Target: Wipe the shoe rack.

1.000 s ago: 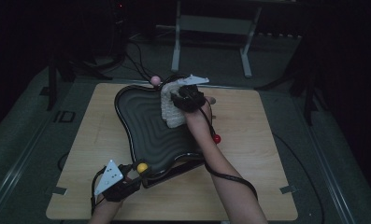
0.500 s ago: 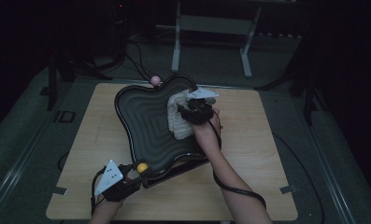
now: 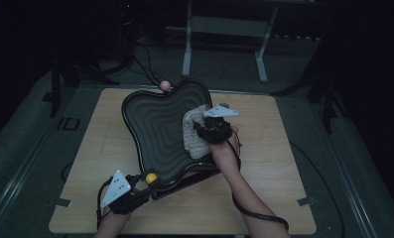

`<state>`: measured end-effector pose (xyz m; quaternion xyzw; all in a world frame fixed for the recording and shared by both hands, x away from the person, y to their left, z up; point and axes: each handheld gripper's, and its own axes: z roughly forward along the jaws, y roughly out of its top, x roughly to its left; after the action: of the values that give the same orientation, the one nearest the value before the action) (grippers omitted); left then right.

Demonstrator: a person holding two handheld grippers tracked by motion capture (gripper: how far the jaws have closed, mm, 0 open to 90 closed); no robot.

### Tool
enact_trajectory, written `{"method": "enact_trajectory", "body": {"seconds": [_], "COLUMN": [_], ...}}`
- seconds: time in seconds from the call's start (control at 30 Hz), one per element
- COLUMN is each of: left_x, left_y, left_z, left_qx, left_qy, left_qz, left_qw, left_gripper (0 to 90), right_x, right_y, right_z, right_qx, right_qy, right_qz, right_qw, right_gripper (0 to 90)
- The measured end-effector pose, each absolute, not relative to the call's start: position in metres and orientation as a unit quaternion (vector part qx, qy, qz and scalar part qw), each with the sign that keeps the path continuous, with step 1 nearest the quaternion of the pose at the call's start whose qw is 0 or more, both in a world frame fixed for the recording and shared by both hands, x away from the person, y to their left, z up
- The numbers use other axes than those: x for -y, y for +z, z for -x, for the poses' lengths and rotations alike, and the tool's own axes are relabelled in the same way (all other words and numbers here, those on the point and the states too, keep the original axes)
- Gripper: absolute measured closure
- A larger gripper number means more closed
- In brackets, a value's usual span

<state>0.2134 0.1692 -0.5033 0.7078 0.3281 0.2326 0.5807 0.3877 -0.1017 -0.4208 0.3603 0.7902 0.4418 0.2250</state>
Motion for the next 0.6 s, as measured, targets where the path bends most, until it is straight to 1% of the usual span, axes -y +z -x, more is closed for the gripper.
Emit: {"method": "enact_trajectory", "body": {"seconds": [0.4, 0.6], "left_x": [-0.169, -0.169], "left_y": [-0.503, -0.503], "left_z": [-0.213, -0.213], "left_qx": [-0.328, -0.328], "left_qy": [0.233, 0.233], "left_qz": [-0.708, -0.708], "left_qw": [0.581, 0.581], "left_gripper": [59.8, 59.8], "right_x": [0.112, 0.112], "right_y": [-0.432, -0.437], "right_z": [-0.364, -0.355], "right_qx": [-0.799, -0.801], "right_qy": [0.432, 0.428], "right_qz": [-0.356, -0.351], "right_qw": [0.220, 0.227], "right_gripper": [67.7, 67.7]}}
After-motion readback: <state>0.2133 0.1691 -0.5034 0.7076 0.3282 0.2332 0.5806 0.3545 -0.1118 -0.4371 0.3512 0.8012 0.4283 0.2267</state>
